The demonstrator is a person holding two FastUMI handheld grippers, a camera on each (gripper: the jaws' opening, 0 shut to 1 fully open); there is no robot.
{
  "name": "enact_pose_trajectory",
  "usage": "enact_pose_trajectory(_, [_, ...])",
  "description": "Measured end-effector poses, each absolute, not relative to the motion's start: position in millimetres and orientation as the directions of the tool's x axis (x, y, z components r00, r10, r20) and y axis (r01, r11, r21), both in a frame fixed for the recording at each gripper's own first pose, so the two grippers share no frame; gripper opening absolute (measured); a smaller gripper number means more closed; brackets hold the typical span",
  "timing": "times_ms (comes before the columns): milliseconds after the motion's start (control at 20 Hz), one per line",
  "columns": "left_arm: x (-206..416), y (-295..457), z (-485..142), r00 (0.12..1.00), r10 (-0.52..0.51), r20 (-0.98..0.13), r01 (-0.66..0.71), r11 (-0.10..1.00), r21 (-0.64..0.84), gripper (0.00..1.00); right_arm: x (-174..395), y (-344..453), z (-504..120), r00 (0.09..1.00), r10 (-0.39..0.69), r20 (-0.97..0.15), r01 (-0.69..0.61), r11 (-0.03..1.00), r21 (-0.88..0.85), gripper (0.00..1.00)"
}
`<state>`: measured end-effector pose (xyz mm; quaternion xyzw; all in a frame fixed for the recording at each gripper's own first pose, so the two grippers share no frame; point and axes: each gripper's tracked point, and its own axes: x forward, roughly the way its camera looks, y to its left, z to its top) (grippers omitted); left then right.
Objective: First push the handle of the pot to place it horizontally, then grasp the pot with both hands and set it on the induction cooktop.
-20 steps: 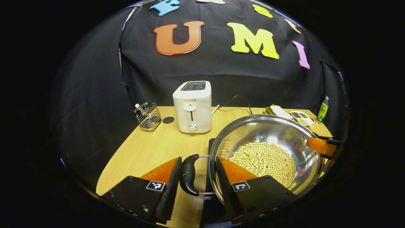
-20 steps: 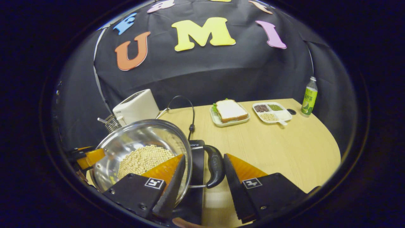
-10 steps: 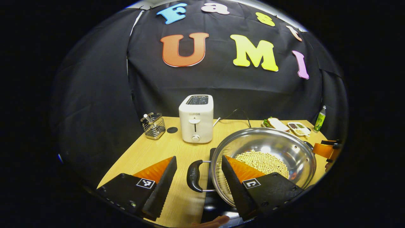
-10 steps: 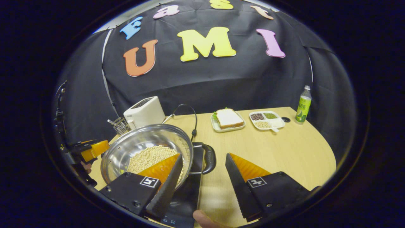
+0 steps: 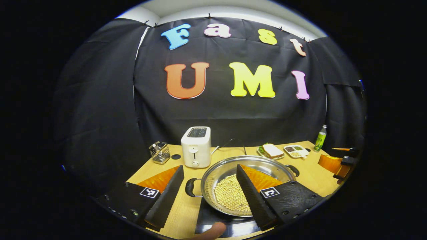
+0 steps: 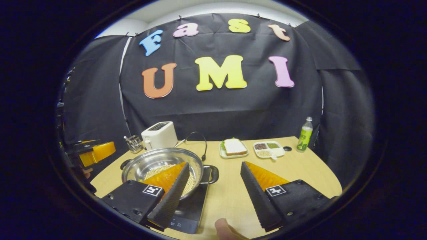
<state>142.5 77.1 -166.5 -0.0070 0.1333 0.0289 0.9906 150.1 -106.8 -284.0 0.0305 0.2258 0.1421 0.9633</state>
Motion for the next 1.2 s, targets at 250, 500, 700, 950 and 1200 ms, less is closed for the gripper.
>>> enact_pose_trajectory(250, [104,51,-126,0.981,0.046,-0.187,-0.05,0.999,-0.016,0.94,122,-134,-232,0.902,0.277,-0.332,-0.259,0.961,0.096,0.96])
enact_pose_trajectory(500, [54,33,-99,0.986,0.073,-0.148,-0.076,0.997,-0.018,0.95,87,-173,-187,0.943,0.231,-0.24,-0.222,0.973,0.066,0.97])
enact_pose_trajectory(700, [14,12,-68,0.998,0.04,-0.055,-0.041,0.999,-0.019,0.94,60,-206,-162,0.962,0.187,-0.196,-0.18,0.982,0.054,0.97])
enact_pose_trajectory(950, [-21,-7,-55,0.999,0.042,0.012,-0.041,0.996,-0.074,0.94,29,-242,-138,0.981,0.16,-0.113,-0.152,0.986,0.075,0.98])
enact_pose_trajectory(1200, [-38,-13,-47,0.999,0.025,0.047,-0.023,0.999,-0.039,0.95,2,-273,-130,0.988,0.122,-0.091,-0.117,0.991,0.058,0.96])
